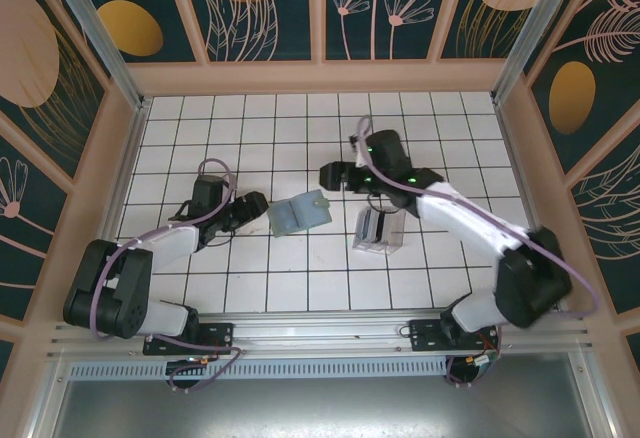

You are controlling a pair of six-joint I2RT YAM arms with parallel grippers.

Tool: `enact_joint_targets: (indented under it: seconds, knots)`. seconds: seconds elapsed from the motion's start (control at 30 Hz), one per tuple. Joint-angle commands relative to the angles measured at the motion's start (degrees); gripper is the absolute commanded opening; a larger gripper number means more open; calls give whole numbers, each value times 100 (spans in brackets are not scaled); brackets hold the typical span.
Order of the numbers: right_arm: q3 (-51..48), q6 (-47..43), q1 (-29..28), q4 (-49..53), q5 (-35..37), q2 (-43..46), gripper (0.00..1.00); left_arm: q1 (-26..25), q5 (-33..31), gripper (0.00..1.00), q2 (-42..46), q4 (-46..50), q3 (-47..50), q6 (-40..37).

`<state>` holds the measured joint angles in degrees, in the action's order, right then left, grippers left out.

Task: Put the credit cards into the card holder
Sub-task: Flip over the card slot in the card holder, then pick up the credit card from the storage box.

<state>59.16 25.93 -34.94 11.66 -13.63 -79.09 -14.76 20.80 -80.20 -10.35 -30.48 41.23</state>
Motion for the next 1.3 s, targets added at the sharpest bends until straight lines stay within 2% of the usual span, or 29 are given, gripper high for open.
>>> enact_joint_targets:
  seconds: [0.0, 0.03, 0.1, 0.13, 0.23, 0.3, 0.37, 0.57, 0.73, 0.87, 0.97, 1.27]
  knots:
    - [-233, 167, 28, 1427, 2167, 831, 99, -171, -296, 83, 117, 352, -439, -311]
    - [-408, 427, 106, 1566, 2399, 1096, 99, -219, -436, 98, 207, 473, -516, -386]
    - [-845, 893, 275, 1684, 2414, 1566, 99, -263, -644, 98, 346, 534, -563, -486]
    - [-1168, 1075, 328, 1589, 2174, 1782, 99, -280, -726, 99, 395, 574, -593, -530]
    - [-1819, 1338, 764, 1174, 944, 2072, 99, -288, -889, 99, 392, 882, -840, -656]
    - [-1938, 1405, 971, 1145, 485, 1969, 99, -296, -1053, 99, 411, 925, -857, -712]
    - [-1888, 1294, 1007, 1267, 374, 1767, 99, -294, -1208, 99, 388, 995, -878, -692]
    - [-2092, 1185, 1006, 902, -340, 1347, 95, -292, -1190, 99, 263, 1067, -903, -586]
    - [-2068, 882, 1014, 1069, -381, 1101, 90, -291, -1074, 98, 233, 904, -846, -599]
    - [-2004, 921, 1007, 1005, -624, 725, 80, -291, -985, 98, 61, 954, -960, -530]
    - [-2019, 962, 989, 851, -740, 618, 77, -293, -876, 98, 1, 789, -938, -471]
    - [-1223, 1069, 882, 1882, 64, 354, 74, -288, -941, 98, -58, 848, -986, -519]
